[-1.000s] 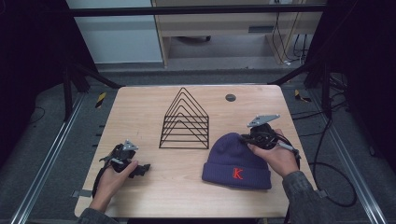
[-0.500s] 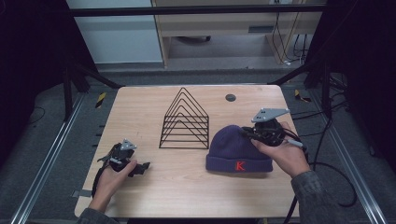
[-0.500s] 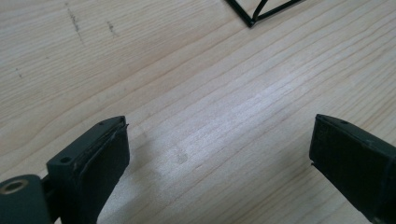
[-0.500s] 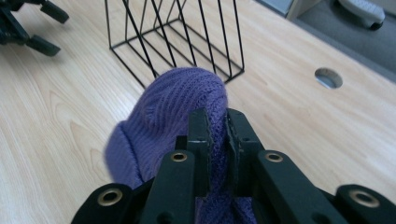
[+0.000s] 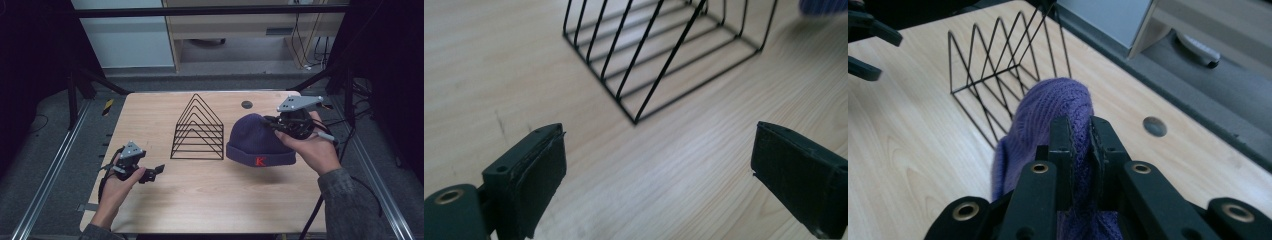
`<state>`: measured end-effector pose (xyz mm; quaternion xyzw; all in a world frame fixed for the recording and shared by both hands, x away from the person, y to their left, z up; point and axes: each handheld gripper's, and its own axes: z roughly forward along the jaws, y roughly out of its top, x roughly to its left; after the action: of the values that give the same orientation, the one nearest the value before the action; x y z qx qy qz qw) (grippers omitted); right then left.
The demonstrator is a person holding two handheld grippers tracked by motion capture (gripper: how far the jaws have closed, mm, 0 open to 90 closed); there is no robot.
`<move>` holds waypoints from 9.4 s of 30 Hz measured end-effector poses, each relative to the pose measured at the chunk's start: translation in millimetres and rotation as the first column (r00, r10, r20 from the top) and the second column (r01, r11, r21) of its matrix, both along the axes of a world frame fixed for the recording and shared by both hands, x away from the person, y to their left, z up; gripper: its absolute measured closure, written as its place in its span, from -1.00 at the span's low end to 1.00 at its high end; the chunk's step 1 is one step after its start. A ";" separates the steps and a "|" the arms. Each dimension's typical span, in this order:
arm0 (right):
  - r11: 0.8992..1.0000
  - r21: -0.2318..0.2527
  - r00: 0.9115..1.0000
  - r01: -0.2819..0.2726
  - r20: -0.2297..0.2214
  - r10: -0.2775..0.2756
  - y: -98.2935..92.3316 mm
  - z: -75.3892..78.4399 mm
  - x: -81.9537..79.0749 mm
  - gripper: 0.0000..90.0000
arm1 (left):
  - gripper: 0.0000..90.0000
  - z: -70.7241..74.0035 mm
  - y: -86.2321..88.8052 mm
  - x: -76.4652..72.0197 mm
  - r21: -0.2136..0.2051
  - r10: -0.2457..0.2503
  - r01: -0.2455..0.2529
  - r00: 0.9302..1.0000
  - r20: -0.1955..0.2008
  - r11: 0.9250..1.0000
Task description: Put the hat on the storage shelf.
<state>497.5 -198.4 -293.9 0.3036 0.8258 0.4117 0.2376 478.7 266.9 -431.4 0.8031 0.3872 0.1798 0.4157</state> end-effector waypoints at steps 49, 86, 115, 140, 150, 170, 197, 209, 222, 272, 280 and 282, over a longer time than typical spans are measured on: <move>0.985 0.121 0.973 -0.120 0.214 0.093 108.7 134.9 29.9 0.81 | -0.84 140.8 -62.2 52.9 -0.097 -0.195 0.203 0.977 0.080 0.974; 0.986 0.093 0.971 -0.138 0.209 0.116 124.5 124.3 38.3 0.80 | 0.52 139.4 -72.4 70.2 -0.036 -0.192 0.197 0.977 0.096 0.980; 0.993 0.089 0.993 -0.076 0.094 0.067 133.5 74.1 79.7 0.78 | 0.52 115.1 -54.4 80.2 0.028 -0.108 0.107 0.992 0.072 0.994; 0.994 0.057 0.994 -0.094 0.060 0.090 141.1 57.6 81.9 0.78 | 0.52 98.4 -50.1 75.9 0.047 -0.128 0.126 0.991 0.048 0.991; 0.992 0.056 0.993 -0.115 0.044 0.112 144.7 55.7 78.4 0.78 | 0.52 92.4 -46.4 74.7 0.036 -0.117 0.116 0.992 0.048 0.993; 0.990 0.013 0.989 -0.143 0.028 0.142 155.1 53.3 75.1 0.78 | 0.51 82.9 -40.6 72.8 0.037 -0.104 0.102 0.994 0.045 0.994; 0.988 -0.019 0.987 -0.156 -0.039 0.155 149.8 20.4 72.3 0.77 | 0.48 50.9 -41.4 72.7 0.032 -0.113 0.113 0.994 -0.006 0.993; 0.986 -0.037 0.985 -0.161 -0.067 0.159 155.8 6.7 71.1 0.78 | 0.39 31.4 -37.6 74.5 0.006 -0.109 0.109 0.993 -0.051 0.994; 0.984 -0.061 0.981 -0.167 -0.111 0.160 160.9 -14.3 71.8 0.78 | 0.26 14.3 -31.9 73.6 -0.014 -0.100 0.099 0.991 -0.093 0.995; 0.991 -0.047 0.981 -0.122 -0.160 0.114 136.7 -32.5 67.1 0.40 | 0.41 -7.5 -27.0 73.0 0.065 -0.041 0.050 0.991 -0.130 0.997; 0.994 -0.044 0.983 -0.104 -0.156 0.096 125.6 -33.7 64.0 0.38 | 0.37 -16.6 -23.4 71.6 0.060 -0.034 0.042 0.990 -0.135 0.997; 0.994 -0.043 0.983 -0.099 -0.158 0.091 122.9 -34.9 63.4 0.37 | 0.33 -17.1 -22.8 71.7 0.064 -0.031 0.040 0.990 -0.137 0.997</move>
<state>561.0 -75.5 -328.9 0.2886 0.8656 0.3765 0.1602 550.4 244.0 -448.6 0.8338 0.3939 0.1302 0.3643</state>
